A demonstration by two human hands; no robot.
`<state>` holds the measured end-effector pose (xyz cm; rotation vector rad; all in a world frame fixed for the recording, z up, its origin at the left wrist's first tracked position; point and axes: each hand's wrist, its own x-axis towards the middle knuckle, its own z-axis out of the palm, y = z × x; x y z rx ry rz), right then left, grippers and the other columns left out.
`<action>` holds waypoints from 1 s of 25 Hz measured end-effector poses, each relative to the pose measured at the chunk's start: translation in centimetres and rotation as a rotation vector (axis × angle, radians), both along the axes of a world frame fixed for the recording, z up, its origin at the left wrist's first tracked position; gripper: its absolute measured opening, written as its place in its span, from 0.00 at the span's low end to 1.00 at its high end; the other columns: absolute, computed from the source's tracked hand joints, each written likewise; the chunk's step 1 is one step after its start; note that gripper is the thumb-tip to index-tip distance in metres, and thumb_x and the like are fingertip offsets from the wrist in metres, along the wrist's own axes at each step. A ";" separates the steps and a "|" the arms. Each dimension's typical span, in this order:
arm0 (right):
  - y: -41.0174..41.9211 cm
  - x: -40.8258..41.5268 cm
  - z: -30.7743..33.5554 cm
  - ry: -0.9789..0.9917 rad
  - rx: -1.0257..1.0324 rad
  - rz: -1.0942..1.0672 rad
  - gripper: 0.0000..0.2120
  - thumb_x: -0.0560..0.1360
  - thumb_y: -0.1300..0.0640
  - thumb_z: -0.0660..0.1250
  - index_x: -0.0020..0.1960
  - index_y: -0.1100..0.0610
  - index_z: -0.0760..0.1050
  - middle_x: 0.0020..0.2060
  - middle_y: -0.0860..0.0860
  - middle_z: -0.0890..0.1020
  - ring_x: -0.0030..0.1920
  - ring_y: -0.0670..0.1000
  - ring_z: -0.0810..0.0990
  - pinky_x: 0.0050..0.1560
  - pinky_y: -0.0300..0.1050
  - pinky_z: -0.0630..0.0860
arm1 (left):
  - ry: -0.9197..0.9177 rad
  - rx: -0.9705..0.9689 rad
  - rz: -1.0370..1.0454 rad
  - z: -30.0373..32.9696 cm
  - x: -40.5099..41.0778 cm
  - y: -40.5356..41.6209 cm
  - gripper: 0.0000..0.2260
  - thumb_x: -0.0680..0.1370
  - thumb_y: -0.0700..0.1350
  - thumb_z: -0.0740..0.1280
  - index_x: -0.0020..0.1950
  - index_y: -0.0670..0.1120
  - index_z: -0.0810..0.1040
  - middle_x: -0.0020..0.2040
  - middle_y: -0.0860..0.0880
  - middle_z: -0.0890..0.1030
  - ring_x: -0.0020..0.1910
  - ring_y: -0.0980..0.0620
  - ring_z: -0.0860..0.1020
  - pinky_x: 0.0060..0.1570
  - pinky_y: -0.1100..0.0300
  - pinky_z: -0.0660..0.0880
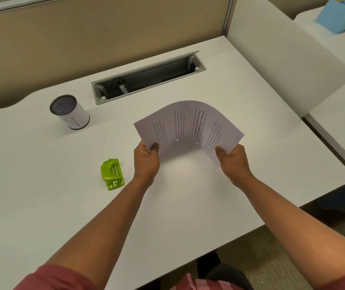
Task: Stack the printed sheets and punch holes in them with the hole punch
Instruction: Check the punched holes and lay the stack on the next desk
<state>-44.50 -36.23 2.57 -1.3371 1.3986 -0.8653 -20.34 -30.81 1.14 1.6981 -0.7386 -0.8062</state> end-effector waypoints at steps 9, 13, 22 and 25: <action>-1.8 -2.8 3.0 -0.214 0.082 -0.070 0.09 0.82 0.58 0.66 0.54 0.46 0.80 0.49 0.39 0.87 0.50 0.44 0.86 0.46 0.36 0.82 | -0.204 0.010 -0.229 5.9 2.0 -5.5 0.10 0.84 0.40 0.61 0.60 0.54 0.77 0.49 0.63 0.78 0.46 0.61 0.78 0.35 0.70 0.74; -3.5 -7.7 3.8 -0.303 0.154 -0.110 0.11 0.81 0.62 0.66 0.58 0.50 0.81 0.54 0.47 0.88 0.54 0.50 0.87 0.49 0.47 0.84 | -0.311 0.155 -0.442 9.2 -0.3 -11.2 0.13 0.85 0.44 0.61 0.67 0.52 0.78 0.52 0.56 0.79 0.44 0.57 0.76 0.36 0.61 0.70; -6.6 -16.1 1.7 -0.526 0.380 -0.304 0.14 0.80 0.68 0.65 0.59 0.53 0.79 0.54 0.50 0.88 0.53 0.52 0.87 0.46 0.49 0.84 | 0.033 0.339 -0.072 7.9 -8.8 -19.3 0.31 0.70 0.61 0.78 0.66 0.46 0.74 0.60 0.49 0.76 0.50 0.46 0.77 0.47 0.52 0.74; -7.6 -16.7 0.5 -0.563 0.438 -0.399 0.12 0.79 0.69 0.66 0.58 0.55 0.79 0.53 0.52 0.88 0.53 0.55 0.87 0.46 0.51 0.84 | 0.424 0.422 -0.181 4.6 -13.2 -19.0 0.28 0.72 0.57 0.78 0.64 0.41 0.77 0.53 0.44 0.80 0.43 0.46 0.79 0.41 0.53 0.78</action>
